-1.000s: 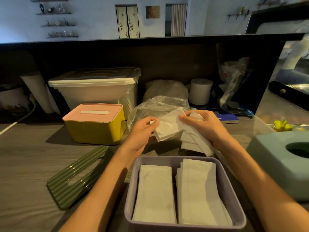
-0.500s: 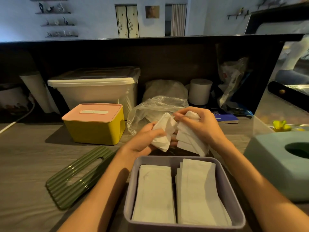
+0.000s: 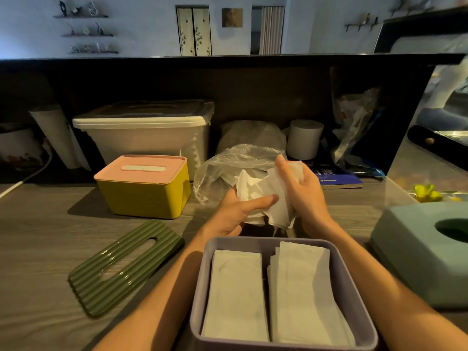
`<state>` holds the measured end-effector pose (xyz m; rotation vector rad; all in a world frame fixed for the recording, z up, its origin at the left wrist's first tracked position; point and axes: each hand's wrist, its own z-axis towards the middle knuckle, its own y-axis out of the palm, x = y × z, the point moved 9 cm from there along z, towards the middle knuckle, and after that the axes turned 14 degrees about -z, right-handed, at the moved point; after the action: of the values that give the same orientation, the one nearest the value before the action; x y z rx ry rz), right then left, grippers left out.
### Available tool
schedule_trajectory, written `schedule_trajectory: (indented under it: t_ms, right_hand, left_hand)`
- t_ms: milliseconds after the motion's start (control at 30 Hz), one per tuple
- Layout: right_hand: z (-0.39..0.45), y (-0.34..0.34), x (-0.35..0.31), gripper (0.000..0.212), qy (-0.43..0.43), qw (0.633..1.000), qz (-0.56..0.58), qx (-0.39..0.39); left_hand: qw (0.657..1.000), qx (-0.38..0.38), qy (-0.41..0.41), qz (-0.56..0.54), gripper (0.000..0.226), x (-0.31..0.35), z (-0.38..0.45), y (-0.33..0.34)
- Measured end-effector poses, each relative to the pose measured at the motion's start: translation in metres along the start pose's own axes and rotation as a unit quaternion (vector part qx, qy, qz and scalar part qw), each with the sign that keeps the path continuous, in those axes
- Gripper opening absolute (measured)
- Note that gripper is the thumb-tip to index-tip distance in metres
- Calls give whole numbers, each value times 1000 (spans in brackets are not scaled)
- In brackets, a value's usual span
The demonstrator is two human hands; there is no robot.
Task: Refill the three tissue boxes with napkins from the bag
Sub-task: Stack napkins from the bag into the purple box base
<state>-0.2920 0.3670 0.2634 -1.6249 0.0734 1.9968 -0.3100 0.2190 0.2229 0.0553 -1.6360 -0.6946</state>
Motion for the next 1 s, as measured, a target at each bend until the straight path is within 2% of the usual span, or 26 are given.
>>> schedule_trajectory:
  t_ms: [67, 167, 300, 400, 567, 633, 733, 833, 900, 1000]
  right_hand:
    - [0, 7, 2, 49, 5, 999, -20, -46]
    - [1, 12, 5, 51, 7, 996, -18, -91]
    - [0, 11, 10, 58, 27, 998, -22, -61]
    - [-1, 9, 15, 55, 74, 996, -13, -43]
    - [-5, 24, 15, 50, 85, 981, 28, -170]
    - [-6, 22, 12, 49, 70, 981, 28, -177]
    - [-6, 13, 3, 42, 52, 983, 37, -171]
    - [-5, 7, -5, 50, 32, 983, 49, -175]
    - [-9, 9, -12, 54, 20, 977, 59, -205]
    - [-15, 15, -17, 38, 13, 963, 63, -263]
  left_hand:
    - [999, 43, 27, -17, 52, 6, 3, -11]
    - [995, 73, 64, -30, 53, 15, 6, -20]
    - [988, 103, 111, -3, 51, 24, 3, -24]
    - [985, 118, 128, 17, 57, 27, -1, -25]
    - [981, 121, 141, 50, 53, 33, -3, -24]
    - [983, 126, 129, 41, 53, 33, -3, -27]
    - [984, 139, 100, -40, 29, 32, -5, -29]
    - [976, 180, 62, -103, 30, 26, -5, -39]
    - [970, 188, 20, -151, 26, 19, -7, -38]
    - [959, 187, -28, -210, 26, 14, -14, -31]
